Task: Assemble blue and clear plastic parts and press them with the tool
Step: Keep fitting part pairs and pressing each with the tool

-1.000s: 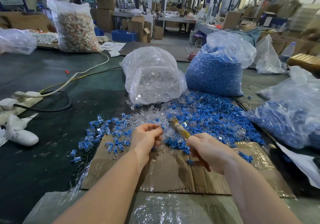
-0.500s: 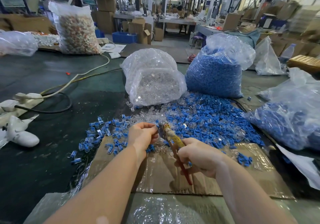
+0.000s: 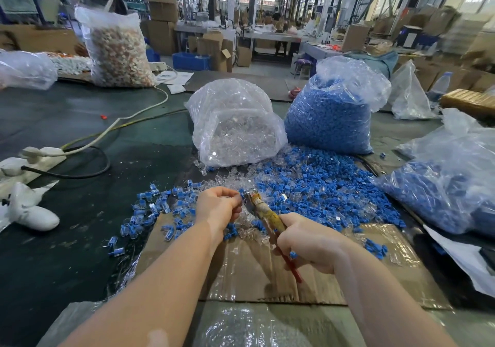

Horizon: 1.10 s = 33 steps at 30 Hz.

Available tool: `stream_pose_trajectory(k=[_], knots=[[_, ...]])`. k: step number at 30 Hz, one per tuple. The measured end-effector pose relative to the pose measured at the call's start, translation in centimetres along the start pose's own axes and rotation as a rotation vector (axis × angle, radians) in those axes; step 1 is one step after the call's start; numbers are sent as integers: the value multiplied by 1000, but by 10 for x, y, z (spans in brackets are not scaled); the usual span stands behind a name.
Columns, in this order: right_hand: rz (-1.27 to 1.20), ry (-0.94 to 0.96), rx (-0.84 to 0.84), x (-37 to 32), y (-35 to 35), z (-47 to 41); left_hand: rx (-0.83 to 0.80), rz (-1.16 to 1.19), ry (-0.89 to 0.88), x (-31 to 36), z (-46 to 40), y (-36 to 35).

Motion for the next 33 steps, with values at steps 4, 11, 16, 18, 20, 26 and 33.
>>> stream_pose_trajectory(k=[4,11,16,18,20,26,33], knots=[[37,13,7,-2,1,0,7,23,18,-1,1,-1],[102,20,10,-2,-1,1,49,50,41,-7,1,-2],[114,30,25,1,-3,0,36,100,67,-11,1,-3],[141,43,44,1,-4,0,39,112,67,-11,1,-4],[157,66,63,0,-5,2,46,119,67,-11,1,-5],[220,109,72,-6,-6,7,69,137,77,-15,-1,-5],[-124,124,195,4,0,4,216,175,73,-22,-1,11]])
Point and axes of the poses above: each hand's wrist, its own z-axis away from the middle knuckle, its own y-axis out of the back of the hand, x = y × z, the point moved 5 cm from there along -z, towards the middle knuckle, and after that the axes turned 8 degrees about -z, right-handed, at the moved point
